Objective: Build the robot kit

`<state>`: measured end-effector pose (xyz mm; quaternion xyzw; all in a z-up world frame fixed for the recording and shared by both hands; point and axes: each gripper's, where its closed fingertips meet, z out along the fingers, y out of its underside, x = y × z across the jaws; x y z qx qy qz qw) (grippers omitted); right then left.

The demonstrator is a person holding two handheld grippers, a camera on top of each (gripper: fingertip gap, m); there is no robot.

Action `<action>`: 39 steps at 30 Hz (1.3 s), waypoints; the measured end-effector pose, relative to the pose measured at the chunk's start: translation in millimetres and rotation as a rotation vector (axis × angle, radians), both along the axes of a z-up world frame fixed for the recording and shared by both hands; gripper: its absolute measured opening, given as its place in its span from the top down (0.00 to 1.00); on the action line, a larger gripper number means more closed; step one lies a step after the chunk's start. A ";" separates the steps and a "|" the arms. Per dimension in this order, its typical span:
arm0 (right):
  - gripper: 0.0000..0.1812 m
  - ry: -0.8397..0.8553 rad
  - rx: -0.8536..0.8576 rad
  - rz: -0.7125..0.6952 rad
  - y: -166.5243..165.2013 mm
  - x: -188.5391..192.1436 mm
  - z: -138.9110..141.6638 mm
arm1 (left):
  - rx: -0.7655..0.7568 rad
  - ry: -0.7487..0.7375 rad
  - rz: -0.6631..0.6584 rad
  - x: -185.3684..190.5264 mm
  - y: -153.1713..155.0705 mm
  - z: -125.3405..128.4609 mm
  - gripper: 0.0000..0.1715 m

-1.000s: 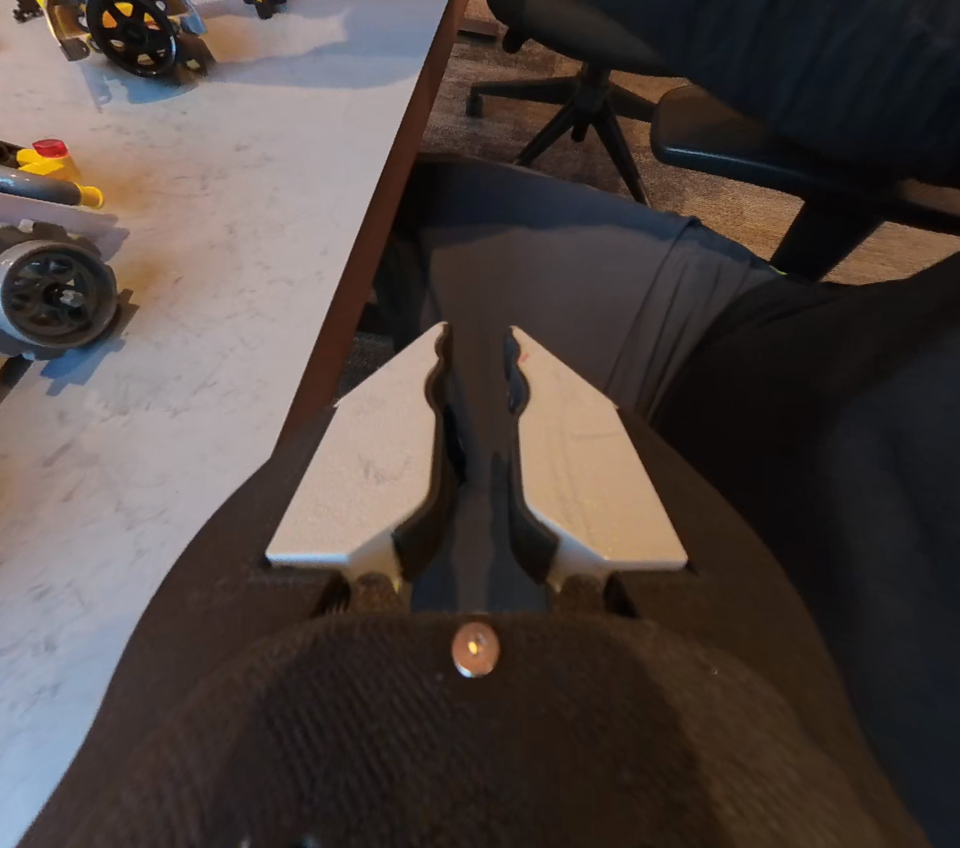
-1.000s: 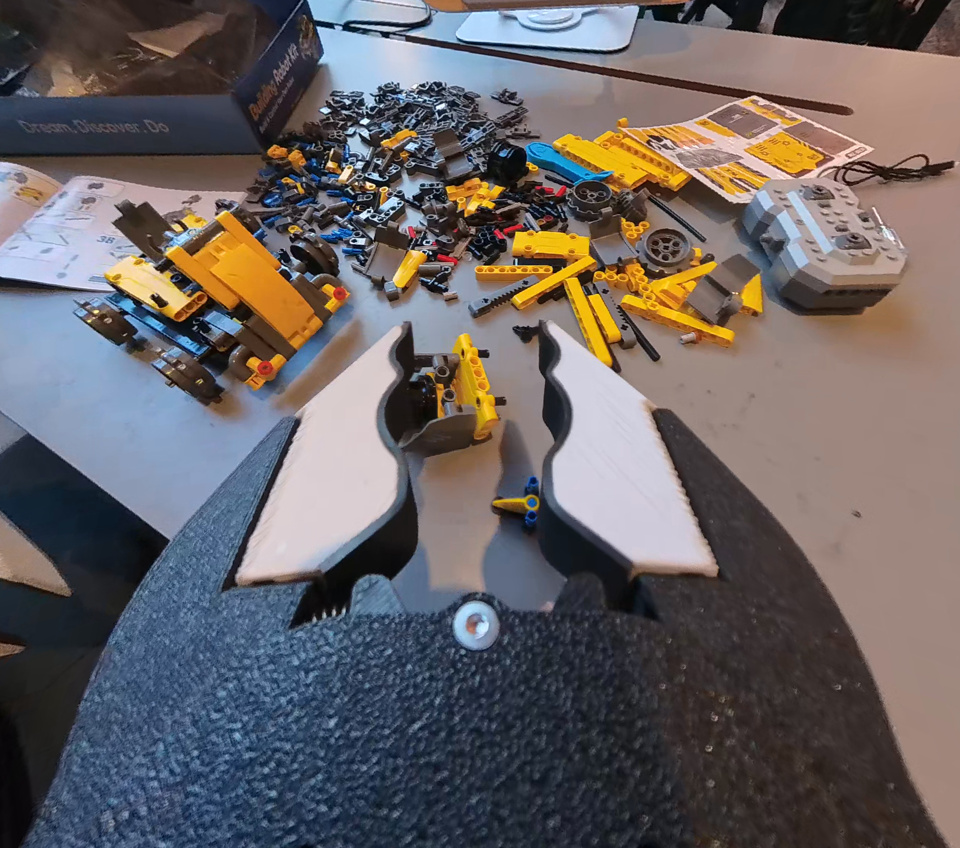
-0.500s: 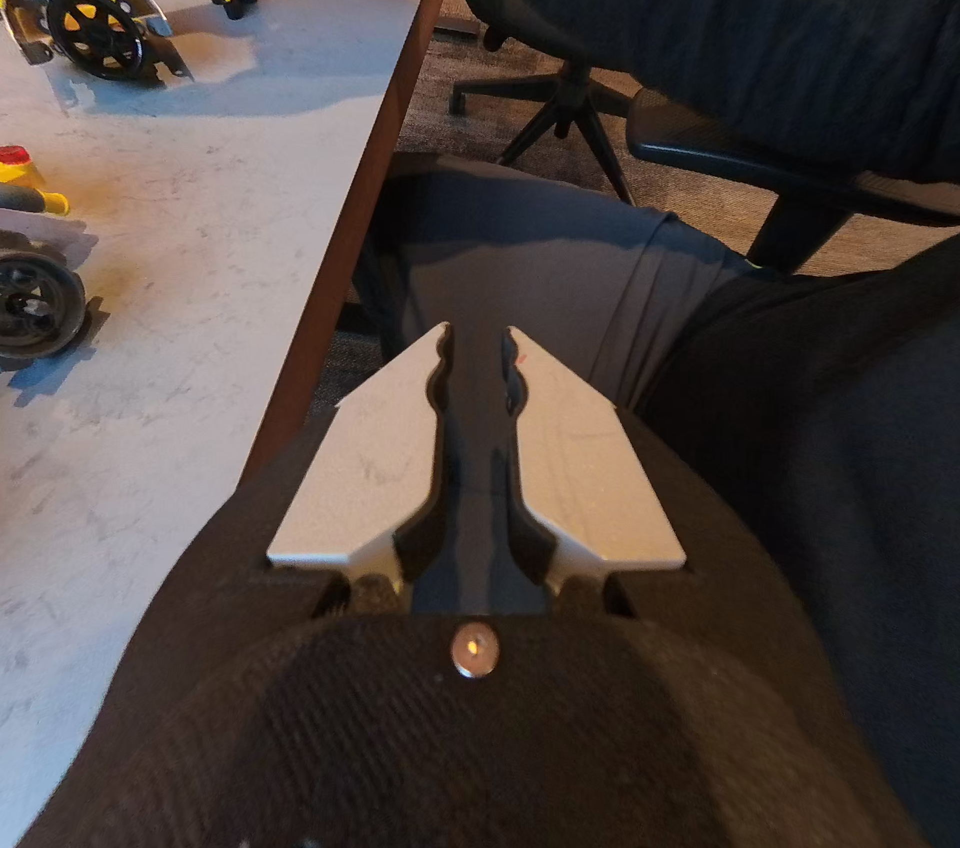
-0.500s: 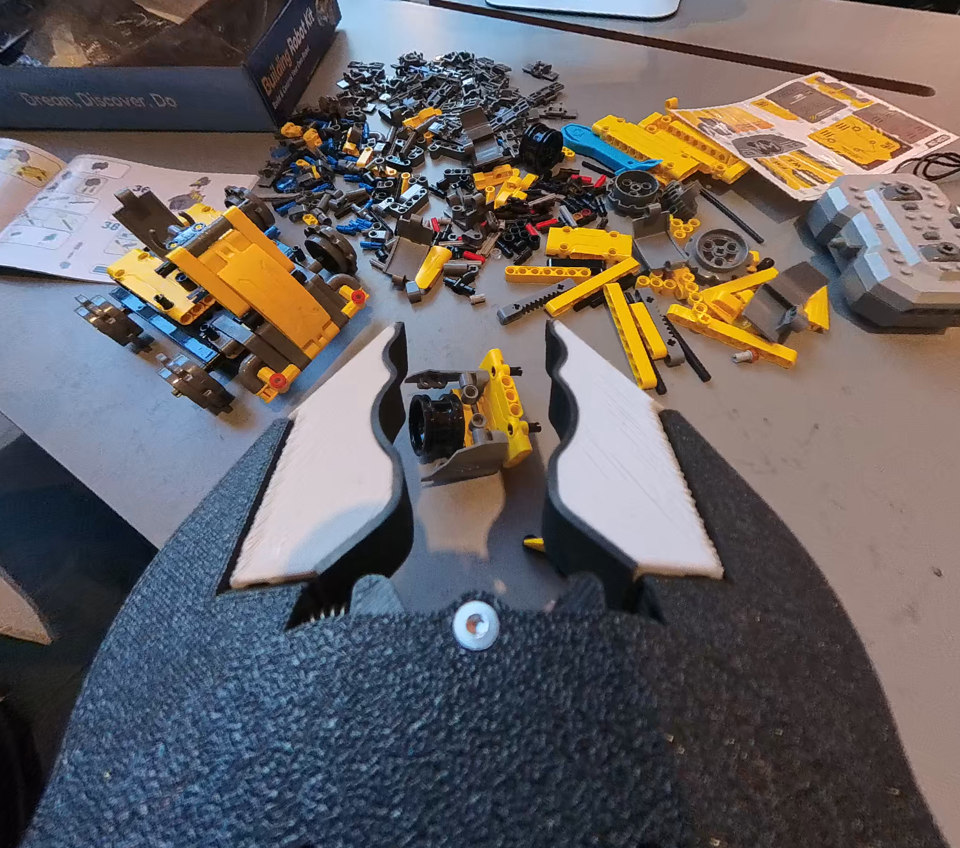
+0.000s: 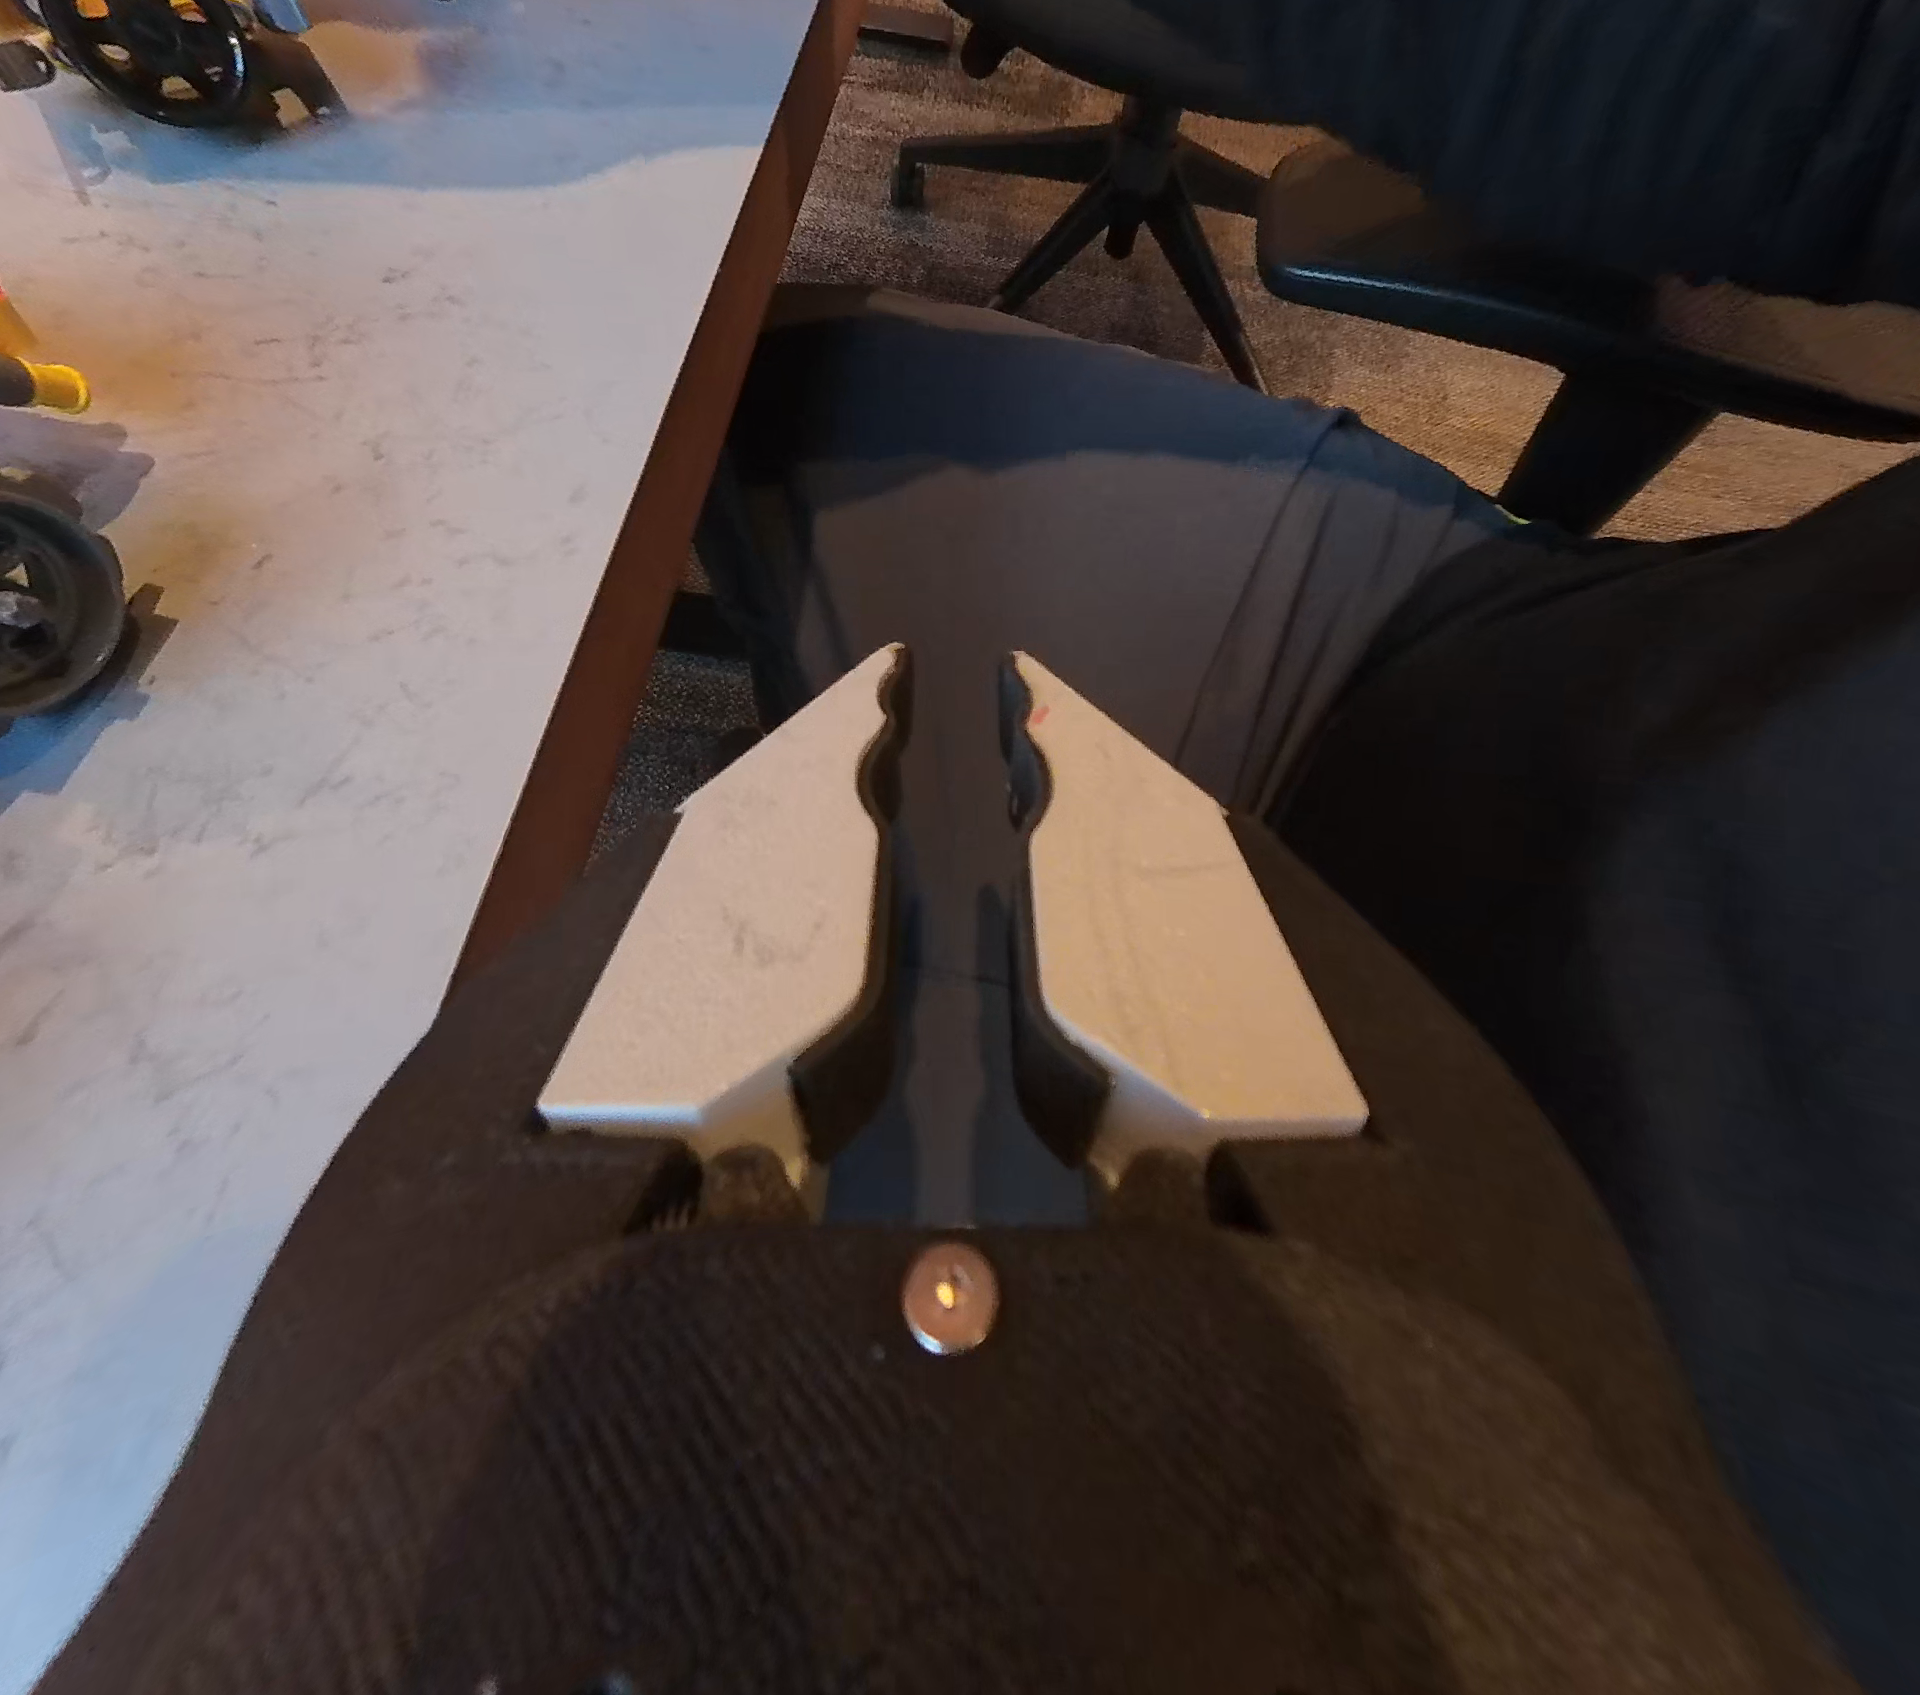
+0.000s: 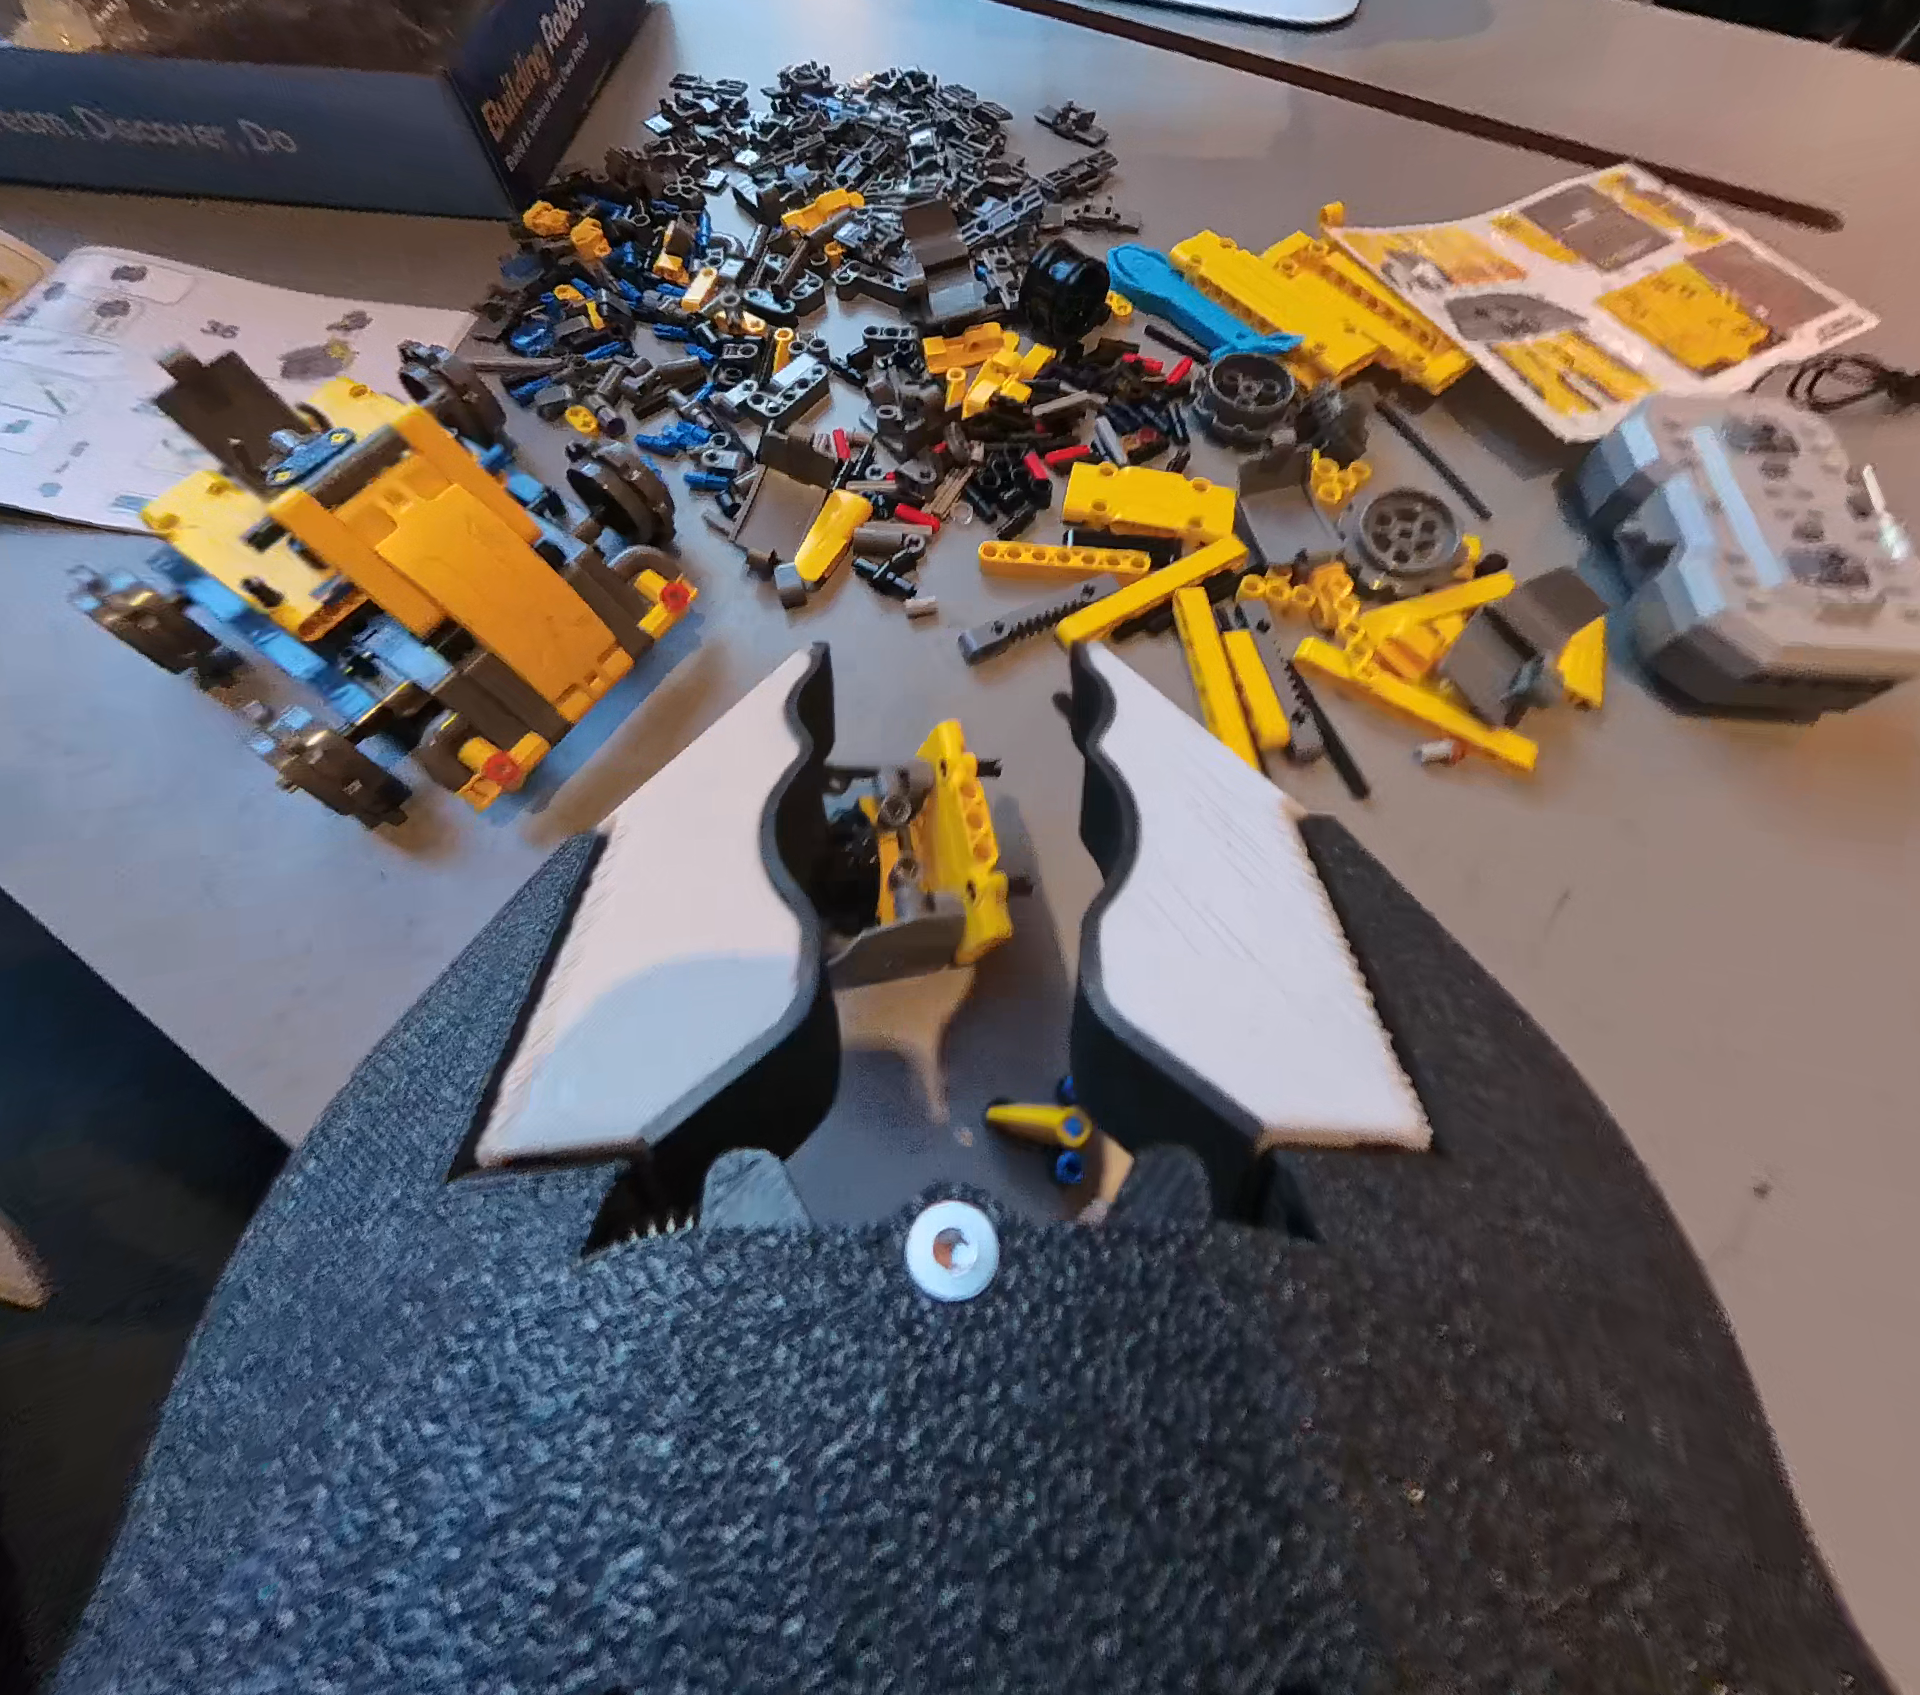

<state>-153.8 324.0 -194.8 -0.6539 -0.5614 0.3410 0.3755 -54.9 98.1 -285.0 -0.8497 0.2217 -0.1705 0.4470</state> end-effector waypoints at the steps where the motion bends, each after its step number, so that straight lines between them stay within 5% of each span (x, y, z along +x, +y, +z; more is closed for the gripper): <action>1: 0.76 -0.011 0.021 0.007 3.3 -5.6 3.3 | 0.002 -0.001 -0.001 0.2 -0.1 0.6 0.91; 9: 0.82 -0.141 0.076 0.044 41.9 -77.3 12.2 | 0.017 0.006 -0.002 -1.1 -1.2 4.2 0.92; 18: 0.88 -0.571 -0.083 0.118 38.4 -130.7 -62.4 | 0.019 -0.014 -0.001 -4.0 -1.9 6.8 0.92; 25: 1.00 -0.615 -0.169 0.259 1.8 -138.1 -77.9 | 0.019 -0.029 -0.008 -2.9 -3.1 8.7 0.92; 30: 0.99 -0.471 -0.215 0.257 1.0 -135.3 -44.5 | 0.022 -0.022 -0.013 -0.7 -3.6 9.2 0.92; 35: 1.00 -0.363 -0.014 -0.016 84.0 -113.5 -1.8 | 0.018 -0.021 -0.021 3.1 -4.2 8.0 0.92; 39: 0.94 -0.372 -0.010 -0.243 158.8 -87.7 12.3 | 0.017 -0.012 -0.035 7.9 -4.7 7.2 0.92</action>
